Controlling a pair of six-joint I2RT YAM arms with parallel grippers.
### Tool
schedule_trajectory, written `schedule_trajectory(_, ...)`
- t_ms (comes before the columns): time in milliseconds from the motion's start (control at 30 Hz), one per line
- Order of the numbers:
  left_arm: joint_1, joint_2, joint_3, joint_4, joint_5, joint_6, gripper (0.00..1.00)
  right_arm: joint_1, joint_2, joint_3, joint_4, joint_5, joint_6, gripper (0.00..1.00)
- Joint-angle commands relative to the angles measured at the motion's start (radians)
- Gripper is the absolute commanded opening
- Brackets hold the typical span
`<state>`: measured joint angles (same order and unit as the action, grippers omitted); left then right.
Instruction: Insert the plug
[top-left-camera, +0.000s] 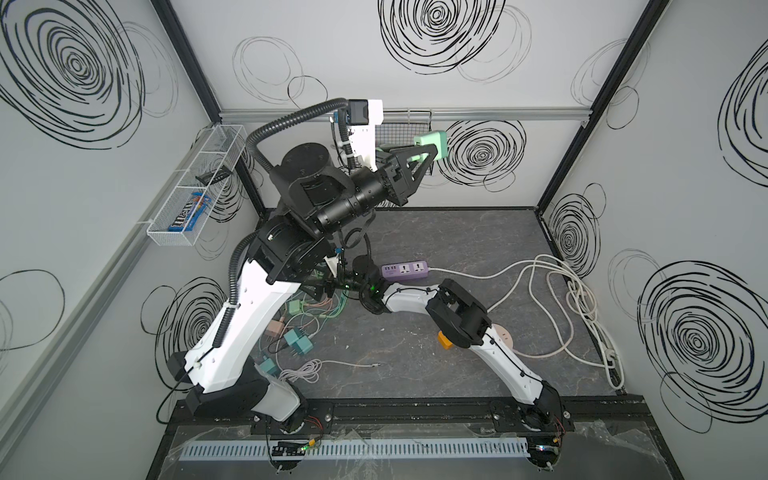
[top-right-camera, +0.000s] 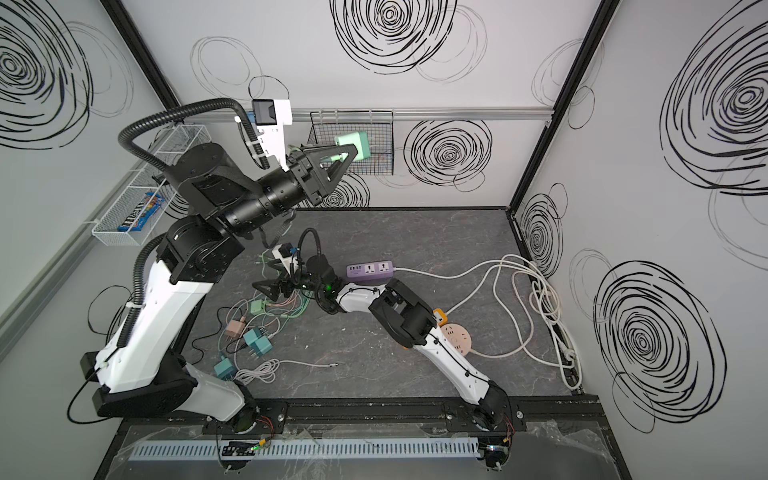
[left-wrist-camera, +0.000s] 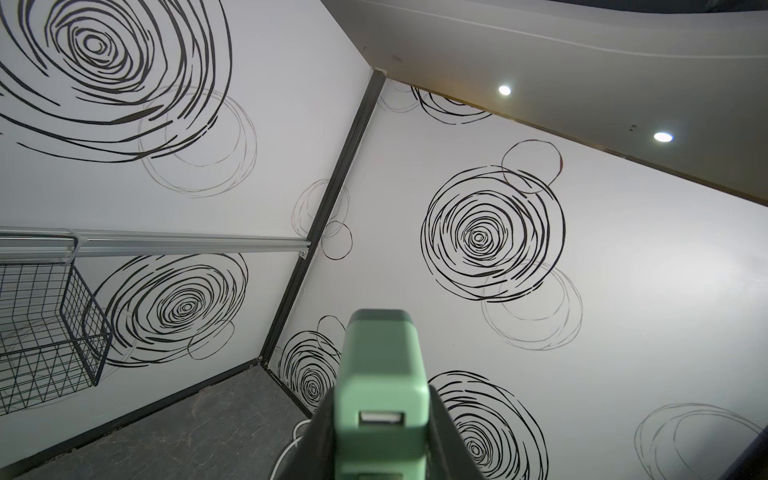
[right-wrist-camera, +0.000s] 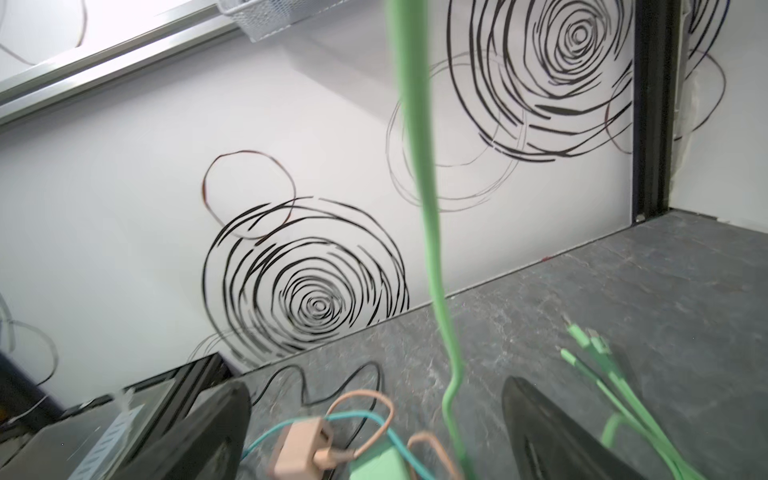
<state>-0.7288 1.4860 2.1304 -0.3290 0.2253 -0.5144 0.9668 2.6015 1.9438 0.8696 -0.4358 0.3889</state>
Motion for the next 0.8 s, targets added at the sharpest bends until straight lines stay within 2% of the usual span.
schedule_trajectory(0, 0.023, -0.051, -0.008, 0.055, 0.054, -0.049, 0.0, 0.011, 0.126, 0.267, -0.139, 0.107, 0.061, 0.94)
schedule_trajectory(67, 0.034, -0.069, -0.025, 0.052, 0.06, -0.056, 0.0, 0.012, 0.198, 0.389, -0.172, 0.165, 0.072, 0.86)
schedule_trajectory(133, 0.049, -0.089, -0.047, 0.046, 0.049, -0.053, 0.0, 0.008, 0.206, 0.383, -0.144, 0.181, 0.076, 0.66)
schedule_trajectory(200, 0.083, -0.114, -0.081, 0.049, 0.047, -0.061, 0.0, 0.003, 0.187, 0.376, -0.165, 0.137, 0.024, 0.42)
schedule_trajectory(233, 0.102, -0.125, -0.098, 0.058, 0.053, -0.069, 0.0, 0.001, 0.172, 0.367, -0.168, 0.115, 0.009, 0.33)
schedule_trajectory(300, 0.142, -0.15, -0.153, 0.08, 0.065, -0.081, 0.0, -0.011, 0.126, 0.318, -0.121, 0.062, 0.006, 0.16)
schedule_trajectory(367, 0.162, -0.162, -0.172, 0.063, 0.011, -0.054, 0.0, -0.027, 0.049, 0.231, -0.07, 0.01, 0.01, 0.04)
schedule_trajectory(467, 0.166, -0.155, -0.147, 0.02, -0.066, 0.012, 0.0, -0.053, -0.112, 0.057, -0.023, -0.067, -0.041, 0.0)
schedule_trajectory(600, 0.171, -0.132, -0.147, -0.018, -0.133, 0.056, 0.0, -0.102, -0.327, -0.123, -0.053, -0.152, -0.048, 0.0)
schedule_trajectory(767, 0.182, -0.212, -0.337, 0.098, -0.274, 0.056, 0.0, -0.17, -0.525, -0.284, -0.082, -0.171, -0.043, 0.0)
